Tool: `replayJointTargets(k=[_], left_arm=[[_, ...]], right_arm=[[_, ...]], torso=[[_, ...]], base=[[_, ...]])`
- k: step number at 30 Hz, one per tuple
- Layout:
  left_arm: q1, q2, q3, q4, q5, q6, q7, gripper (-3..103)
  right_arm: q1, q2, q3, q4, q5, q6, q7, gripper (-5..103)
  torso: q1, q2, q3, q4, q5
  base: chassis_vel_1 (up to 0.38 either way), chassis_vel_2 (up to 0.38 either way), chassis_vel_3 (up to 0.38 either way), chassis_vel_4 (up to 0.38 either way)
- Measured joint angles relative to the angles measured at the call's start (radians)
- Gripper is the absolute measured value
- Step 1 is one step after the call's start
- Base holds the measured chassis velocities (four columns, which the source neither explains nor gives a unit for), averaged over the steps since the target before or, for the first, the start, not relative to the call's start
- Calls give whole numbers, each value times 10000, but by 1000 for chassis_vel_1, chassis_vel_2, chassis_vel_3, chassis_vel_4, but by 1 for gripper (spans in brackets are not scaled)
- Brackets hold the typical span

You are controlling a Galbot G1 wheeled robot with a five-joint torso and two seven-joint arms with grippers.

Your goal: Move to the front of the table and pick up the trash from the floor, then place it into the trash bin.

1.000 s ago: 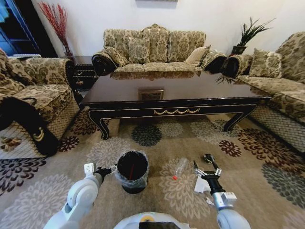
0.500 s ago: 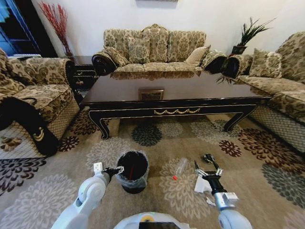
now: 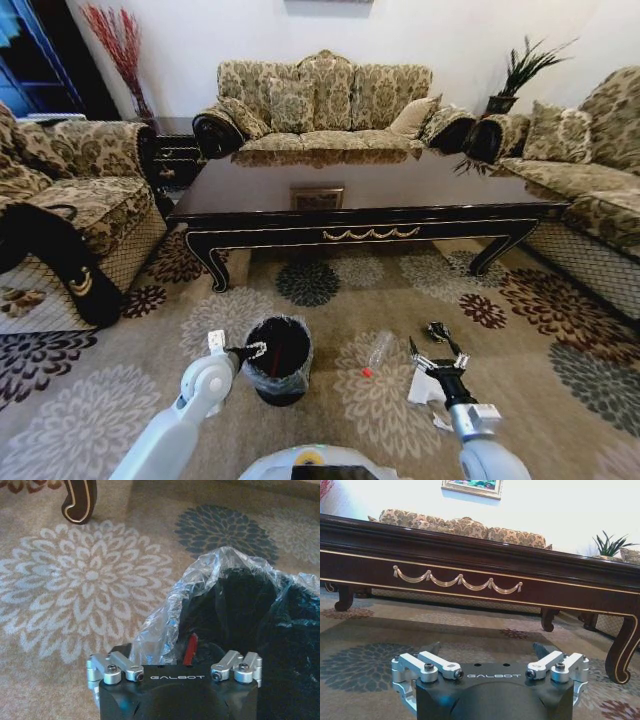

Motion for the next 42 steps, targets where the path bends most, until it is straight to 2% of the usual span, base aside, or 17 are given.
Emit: replayJointTargets(k=[2,6,7,9,11,15,17,20,21,24,28,34,42], left_arm=[[1,0,2,22,9,-1,-2,87],[41,27,-42,-7,-1,-2,-10,66],[41,27,-42,-7,-1,-2,-10,66],[69,70,-99,-40,47,-3,-40,55],[76,79,-107,-40,89,-3,-53,55],[106,112,-135,-45,164,-3,-115,33],[107,115,-135,-45,166,-4,-115,33],[90,122,-135,-21,203,-4,-113,17],[90,122,-135,-21,203,-4,-113,17],[102,171,-192,-2,291,-2,-185,3],[174,263,-268,-66,255,-1,-209,3],[438,675,-779,-570,146,0,-582,3],[1100,1029,-1811,-1402,-296,0,-376,3]], right_arm=[[10,1,-3,-11,1,-1,10,100],[48,5,-22,-62,15,-3,38,100],[48,5,-22,-62,15,-3,38,100],[80,7,-41,-116,18,-3,56,100],[85,12,-49,-125,18,-3,62,100],[118,26,-99,-189,18,-3,101,100],[132,20,-101,-190,20,-5,122,100],[137,-23,-102,-158,73,-27,184,100],[137,-23,-102,-158,73,-27,184,100],[152,-69,-90,-158,136,-46,214,100],[219,-130,-77,-244,228,-74,251,100],[353,-375,-64,-460,414,-252,297,100],[533,-898,-71,-1202,451,-476,298,100]], torso=[[0,0,0,-1,0],[0,0,0,-1,-1],[0,0,0,-1,-1],[0,0,0,-1,-1],[0,0,0,-1,0],[0,0,0,-1,0],[0,0,0,-2,0],[1,0,0,-3,-1],[1,0,0,-3,-1],[1,0,0,1,4],[1,0,1,-3,-5],[1,0,0,-1,-2],[1,0,-1,-2,2]], base=[[0,0,0,0],[0,0,0,0],[0,0,0,0],[0,0,0,0],[0,0,0,0],[0,0,0,0],[0,0,0,0],[0,0,0,0],[0,0,0,0],[0,0,0,0],[0,0,0,0],[0,0,0,0],[0,0,0,0]])
